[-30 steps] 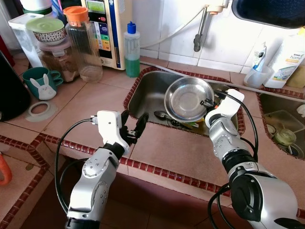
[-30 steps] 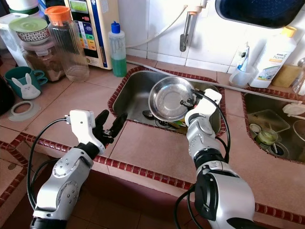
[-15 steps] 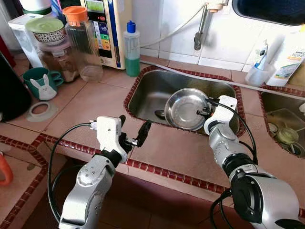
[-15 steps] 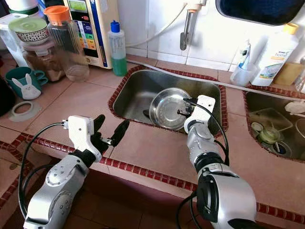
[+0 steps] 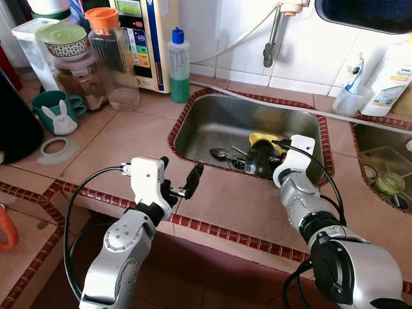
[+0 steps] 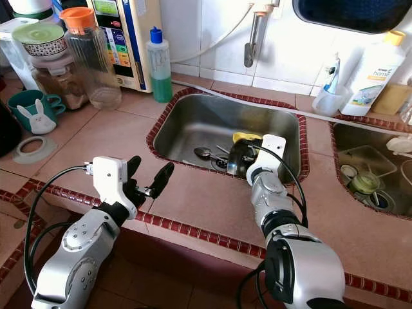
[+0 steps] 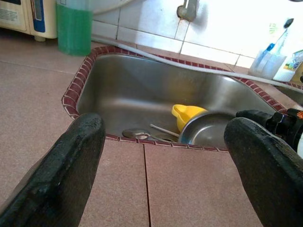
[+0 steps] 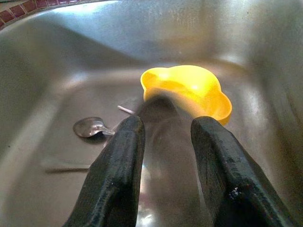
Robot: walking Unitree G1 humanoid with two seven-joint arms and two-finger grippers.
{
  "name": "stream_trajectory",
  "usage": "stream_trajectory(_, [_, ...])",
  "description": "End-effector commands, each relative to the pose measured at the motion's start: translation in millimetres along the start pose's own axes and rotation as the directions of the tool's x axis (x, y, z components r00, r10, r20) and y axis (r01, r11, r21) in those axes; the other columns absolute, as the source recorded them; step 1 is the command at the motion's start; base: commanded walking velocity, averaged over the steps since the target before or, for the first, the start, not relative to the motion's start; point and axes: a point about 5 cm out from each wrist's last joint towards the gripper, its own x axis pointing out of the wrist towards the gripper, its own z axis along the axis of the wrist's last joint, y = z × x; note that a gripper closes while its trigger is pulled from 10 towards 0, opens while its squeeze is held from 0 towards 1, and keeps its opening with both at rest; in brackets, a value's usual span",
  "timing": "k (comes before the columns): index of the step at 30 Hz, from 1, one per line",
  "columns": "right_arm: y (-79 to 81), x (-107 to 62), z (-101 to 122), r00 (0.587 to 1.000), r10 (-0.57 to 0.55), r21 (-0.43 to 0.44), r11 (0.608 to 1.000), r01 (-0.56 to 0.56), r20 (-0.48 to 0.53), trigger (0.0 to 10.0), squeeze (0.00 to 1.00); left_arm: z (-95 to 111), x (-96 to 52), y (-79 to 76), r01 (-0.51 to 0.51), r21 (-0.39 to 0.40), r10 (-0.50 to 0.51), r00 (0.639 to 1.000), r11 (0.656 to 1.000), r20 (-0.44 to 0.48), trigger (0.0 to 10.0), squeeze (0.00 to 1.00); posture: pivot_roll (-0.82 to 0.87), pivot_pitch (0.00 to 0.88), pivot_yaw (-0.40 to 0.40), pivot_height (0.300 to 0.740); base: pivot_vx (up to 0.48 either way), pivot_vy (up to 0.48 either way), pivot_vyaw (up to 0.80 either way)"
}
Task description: Kitchen organization
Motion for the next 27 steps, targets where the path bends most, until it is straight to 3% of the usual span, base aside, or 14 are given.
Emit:
stream_trajectory(1, [-2.7,-1.2,-6.6,0.999,-0.005,0.005,1.0,0.006,-0.033,10.0,1.0,0.6,-0.8,-1.1,0.002,0.019,-0.002,1.0,1.0,-0.007,10.0,1.0,0.21,0.074,0.008,0.74,0.0,0.0,0.0])
stream_trajectory(19, [4.1,1.8,6.5,0.999,0.039,0.038,0.999,-0.039,0.008,10.0,1.0,-3.3,1.7,-2.7,0.004,0.068,-0.002,0.999,0.998,-0.035,10.0,1.0,0.2,0.07,0.001,0.74,0.0,0.0,0.0])
stream_trajectory(27, [23.1,4.6,31.9,0.974,0.194,0.13,0.969,-0.209,0.115,10.0,1.0,-2.3,4.9,-1.6,-0.012,0.073,0.013,1.0,0.997,-0.021,10.0,1.0,0.18,0.055,-0.003,0.74,0.0,0.0,0.0])
